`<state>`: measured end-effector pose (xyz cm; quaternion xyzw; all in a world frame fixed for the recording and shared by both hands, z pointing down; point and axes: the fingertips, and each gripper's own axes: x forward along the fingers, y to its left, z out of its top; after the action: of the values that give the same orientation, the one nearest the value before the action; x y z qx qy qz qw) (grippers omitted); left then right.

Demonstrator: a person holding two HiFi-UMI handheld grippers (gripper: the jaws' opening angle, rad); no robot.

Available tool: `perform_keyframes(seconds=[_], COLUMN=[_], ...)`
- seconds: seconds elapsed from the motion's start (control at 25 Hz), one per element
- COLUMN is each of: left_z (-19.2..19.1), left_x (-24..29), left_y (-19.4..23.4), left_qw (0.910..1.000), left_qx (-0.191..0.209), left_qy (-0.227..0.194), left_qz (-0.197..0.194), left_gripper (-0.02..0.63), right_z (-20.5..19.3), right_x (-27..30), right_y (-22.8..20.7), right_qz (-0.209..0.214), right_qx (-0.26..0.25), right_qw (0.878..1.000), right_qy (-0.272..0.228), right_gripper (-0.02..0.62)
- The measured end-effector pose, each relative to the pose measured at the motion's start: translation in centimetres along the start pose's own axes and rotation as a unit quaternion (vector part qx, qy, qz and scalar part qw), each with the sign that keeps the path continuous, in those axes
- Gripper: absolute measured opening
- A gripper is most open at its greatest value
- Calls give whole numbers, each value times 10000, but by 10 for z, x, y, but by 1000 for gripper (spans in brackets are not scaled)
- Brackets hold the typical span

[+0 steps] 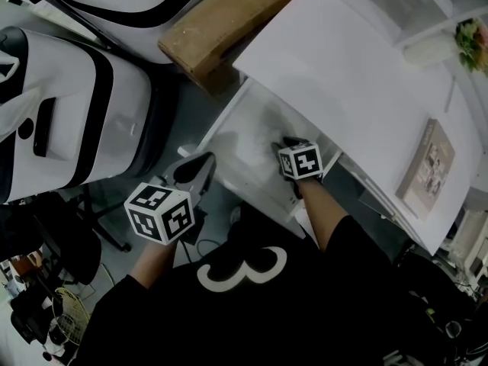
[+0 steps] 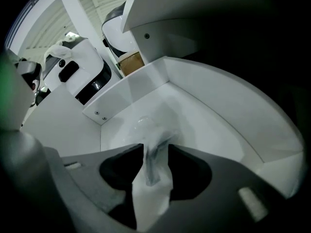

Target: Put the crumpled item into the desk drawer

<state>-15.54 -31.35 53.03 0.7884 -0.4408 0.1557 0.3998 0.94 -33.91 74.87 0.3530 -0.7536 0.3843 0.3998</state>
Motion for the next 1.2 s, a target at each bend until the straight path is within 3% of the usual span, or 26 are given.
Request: perform_keyframes(seconds=[0.28, 0.6, 0.76, 0.92, 1.2], left_z=[5, 20, 15, 12, 9], left_x=[-10, -41, -62, -84, -122], left_y=[-9, -51, -75, -100, -145], left_qw=[9998, 9972, 9951, 9921, 9848], left_qx=[169, 546, 700, 858, 1069], left_qy=[-57, -397, -533, -695, -979], left_qz=[-42, -320, -448, -597, -960], left_gripper=[9, 9, 9, 9, 9], right_z=[12, 42, 49, 55, 38], right_x=[-25, -123, -180, -246, -324], right_y=[6, 39, 63, 97, 146], right_qz=[-11, 150, 367, 999, 1264], right_qx=[244, 125, 100, 302, -135], right_qw=[9988, 9880, 9751, 9491, 9275], right_qy=[-425, -1534, -2185, -2973, -3514], right_gripper=[190, 189, 158, 89, 24])
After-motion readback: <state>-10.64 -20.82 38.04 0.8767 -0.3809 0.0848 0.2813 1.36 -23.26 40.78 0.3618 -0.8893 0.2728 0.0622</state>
